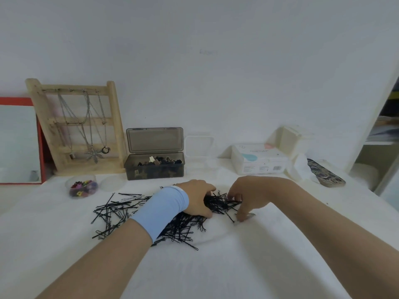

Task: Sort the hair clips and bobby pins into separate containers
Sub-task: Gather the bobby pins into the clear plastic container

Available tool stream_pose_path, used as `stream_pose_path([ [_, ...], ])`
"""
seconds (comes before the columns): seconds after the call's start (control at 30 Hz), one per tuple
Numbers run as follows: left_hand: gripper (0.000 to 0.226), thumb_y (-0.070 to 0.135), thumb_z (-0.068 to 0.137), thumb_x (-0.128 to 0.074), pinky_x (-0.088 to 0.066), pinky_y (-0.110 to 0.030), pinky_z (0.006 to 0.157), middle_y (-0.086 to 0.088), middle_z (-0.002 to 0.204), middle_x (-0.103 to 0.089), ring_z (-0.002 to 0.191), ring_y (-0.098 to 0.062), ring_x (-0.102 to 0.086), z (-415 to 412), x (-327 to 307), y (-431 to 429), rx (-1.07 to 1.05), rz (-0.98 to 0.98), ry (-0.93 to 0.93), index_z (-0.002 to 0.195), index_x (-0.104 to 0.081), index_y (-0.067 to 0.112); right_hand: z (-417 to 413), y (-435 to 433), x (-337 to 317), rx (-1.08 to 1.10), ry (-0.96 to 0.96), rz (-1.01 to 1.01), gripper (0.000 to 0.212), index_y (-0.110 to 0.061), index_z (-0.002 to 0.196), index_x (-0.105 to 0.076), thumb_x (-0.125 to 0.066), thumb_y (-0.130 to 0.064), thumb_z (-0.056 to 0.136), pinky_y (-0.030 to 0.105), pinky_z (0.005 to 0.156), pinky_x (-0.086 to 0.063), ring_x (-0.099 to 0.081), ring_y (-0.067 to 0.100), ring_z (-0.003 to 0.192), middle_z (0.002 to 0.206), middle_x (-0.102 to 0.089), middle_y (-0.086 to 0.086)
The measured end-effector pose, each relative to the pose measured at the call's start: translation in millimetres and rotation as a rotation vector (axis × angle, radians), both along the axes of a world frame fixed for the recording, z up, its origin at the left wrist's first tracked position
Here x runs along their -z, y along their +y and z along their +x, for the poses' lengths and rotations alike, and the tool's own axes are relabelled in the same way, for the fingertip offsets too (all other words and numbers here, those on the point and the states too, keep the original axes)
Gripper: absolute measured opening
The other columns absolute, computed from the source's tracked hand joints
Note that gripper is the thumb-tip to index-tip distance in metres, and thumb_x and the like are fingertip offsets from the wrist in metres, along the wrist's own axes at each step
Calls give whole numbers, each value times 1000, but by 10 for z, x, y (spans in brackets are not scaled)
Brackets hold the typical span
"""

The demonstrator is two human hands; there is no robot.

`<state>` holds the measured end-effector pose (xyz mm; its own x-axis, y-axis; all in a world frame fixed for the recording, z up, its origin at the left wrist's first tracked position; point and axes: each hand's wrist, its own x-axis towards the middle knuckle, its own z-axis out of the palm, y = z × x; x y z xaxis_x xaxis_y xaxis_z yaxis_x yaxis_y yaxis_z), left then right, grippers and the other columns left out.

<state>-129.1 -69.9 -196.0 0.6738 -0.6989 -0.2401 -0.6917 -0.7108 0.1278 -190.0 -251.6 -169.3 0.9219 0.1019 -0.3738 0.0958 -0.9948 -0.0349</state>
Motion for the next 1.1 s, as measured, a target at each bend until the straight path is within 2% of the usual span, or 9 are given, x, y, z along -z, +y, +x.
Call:
stream_pose_path([
  [0.07, 100, 74, 75, -59, -33, -47, 112, 1, 155, -32, 140, -24, -32, -59, 2, -52, -12, 59, -7, 154, -21, 26, -42, -18, -14, 9, 1, 68, 50, -32, 111, -69, -79, -53, 68, 38, 87, -55, -65, 20, 99, 105, -70, -7],
  [0.2, 126, 90, 53, -58, -35, -48, 110, 0, 150, -30, 139, -22, -27, -209, 72, -282, -22, 108, -15, 153, -17, 26, -91, -62, -38, 32, 84, -4, 83, -40, 134, -51, -87, -51, 60, 32, 93, -48, -56, 14, 114, 122, -53, -17],
  [0.23, 124, 88, 52, -62, -38, -48, 107, 0, 144, -35, 135, -22, -31, -214, 82, -344, -22, 104, -28, 151, -22, 25, -63, -65, -21, 34, 67, -4, 79, -38, 132, -54, -88, -44, 61, 31, 88, -50, -58, 15, 111, 119, -54, -15],
  [0.37, 76, 52, 72, -75, -50, -42, 96, 2, 124, -58, 114, -21, -56, -31, 19, -478, -6, -66, 51, 135, -45, 22, 164, -78, 26, -3, -55, 12, 21, -26, 95, -77, -79, -25, 74, 20, 58, -44, -65, 17, 78, 82, -71, -5],
  [0.5, 53, 35, 79, -73, -52, -34, 89, 7, 110, -63, 97, -17, -60, 213, -39, -387, 21, -73, 72, 126, -53, 21, 427, 31, 44, -77, -73, -3, 15, -21, 86, -79, -77, -30, 74, 12, 40, -29, -44, 10, 53, 57, -52, -6],
  [0.6, 48, 36, 81, -72, -49, -28, 84, 6, 108, -62, 93, -16, -57, 381, -65, -216, 14, -96, 86, 124, -53, 22, 618, 142, 46, -93, -81, 91, 19, -23, 92, -80, -79, -30, 74, 15, 50, -40, -56, 12, 64, 69, -64, -4],
  [0.83, 67, 47, 84, -71, -46, -33, 103, 5, 133, -60, 118, -15, -57, 417, 40, 94, -48, -197, 111, 142, -43, 28, 621, 235, -63, -97, -72, 234, 33, -29, 109, -74, -81, -28, 77, 17, 67, -47, -64, 10, 87, 98, -72, -10],
  [1.03, 97, 75, 72, -63, -33, -45, 113, 4, 148, -37, 138, -18, -32, 258, 164, 49, -34, -117, 49, 150, -33, 25, 346, -9, -25, 44, -29, -45, 62, -30, 125, -62, -84, -40, 68, 32, 87, -53, -58, 13, 99, 118, -62, -9],
  [1.1, 95, 73, 72, -65, -31, -46, 114, 7, 148, -34, 139, -16, -27, 190, 196, 17, -40, -103, 26, 150, -33, 30, 288, -69, 79, 82, -62, -5, 43, -29, 109, -72, -82, -36, 68, 28, 79, -55, -64, 16, 93, 104, -69, -6],
])
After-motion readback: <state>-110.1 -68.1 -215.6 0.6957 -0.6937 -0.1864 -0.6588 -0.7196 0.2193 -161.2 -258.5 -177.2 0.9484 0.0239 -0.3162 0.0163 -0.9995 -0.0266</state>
